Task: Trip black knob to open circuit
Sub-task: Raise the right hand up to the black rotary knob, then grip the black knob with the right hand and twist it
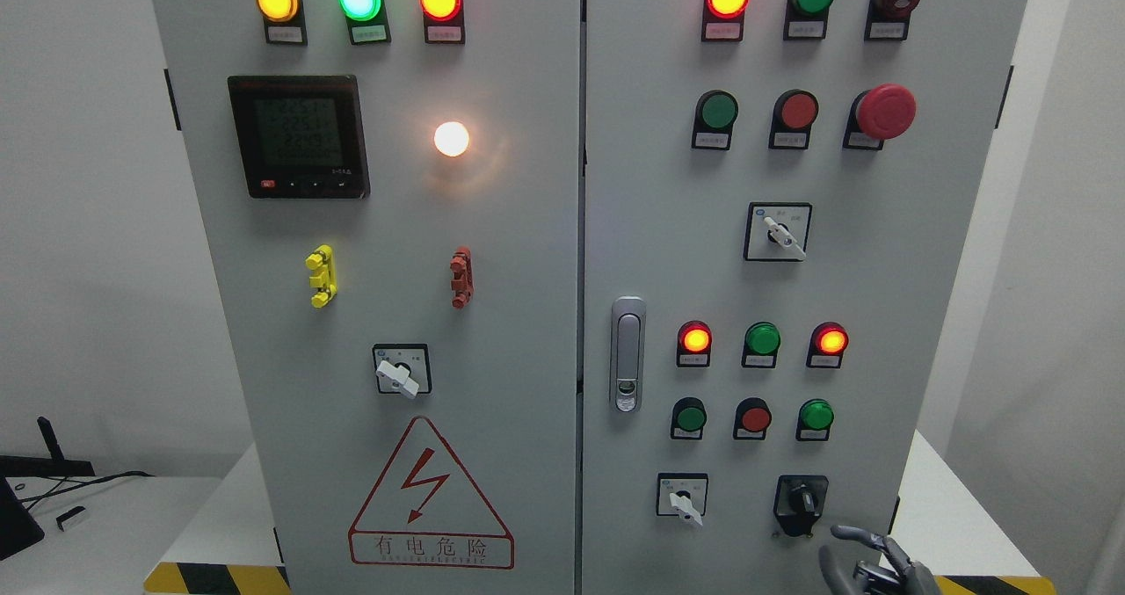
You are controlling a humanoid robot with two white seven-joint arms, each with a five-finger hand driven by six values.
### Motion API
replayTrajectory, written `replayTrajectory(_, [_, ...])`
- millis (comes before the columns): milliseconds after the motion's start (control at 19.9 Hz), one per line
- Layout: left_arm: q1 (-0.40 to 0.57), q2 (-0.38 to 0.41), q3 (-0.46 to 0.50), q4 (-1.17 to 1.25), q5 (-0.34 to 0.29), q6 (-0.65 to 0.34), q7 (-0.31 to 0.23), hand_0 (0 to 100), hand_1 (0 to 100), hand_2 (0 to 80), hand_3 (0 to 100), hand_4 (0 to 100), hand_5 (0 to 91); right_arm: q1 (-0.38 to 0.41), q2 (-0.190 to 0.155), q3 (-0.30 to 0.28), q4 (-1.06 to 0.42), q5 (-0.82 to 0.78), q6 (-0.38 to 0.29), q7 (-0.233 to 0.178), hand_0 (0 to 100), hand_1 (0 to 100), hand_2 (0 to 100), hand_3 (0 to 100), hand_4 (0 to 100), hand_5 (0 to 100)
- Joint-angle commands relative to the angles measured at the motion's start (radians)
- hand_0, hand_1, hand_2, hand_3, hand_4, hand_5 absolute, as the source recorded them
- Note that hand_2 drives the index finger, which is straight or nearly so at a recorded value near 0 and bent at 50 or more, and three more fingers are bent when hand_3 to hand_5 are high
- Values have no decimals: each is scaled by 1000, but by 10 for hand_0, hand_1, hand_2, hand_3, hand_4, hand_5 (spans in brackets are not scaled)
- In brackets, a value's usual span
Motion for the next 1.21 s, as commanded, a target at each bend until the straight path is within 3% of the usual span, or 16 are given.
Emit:
replayTrajectory(0, [0, 0, 0, 0, -31, 1, 1, 120, 389, 0, 0, 0, 0, -16, 0, 35, 33, 1, 1, -4, 302, 621, 363, 1000, 1000, 932])
replayTrajectory(904, [0, 0, 0, 0, -31, 1, 1, 120, 389, 0, 0, 0, 0, -22, 5, 35, 12, -1, -1, -4, 339, 616, 357, 1000, 1000, 930])
replayTrajectory(1155, [0, 0, 0, 0, -31, 1, 1, 120, 389, 0, 0, 0, 0, -19, 5, 58, 9, -1, -2, -4, 345, 619, 357, 1000, 1000, 929])
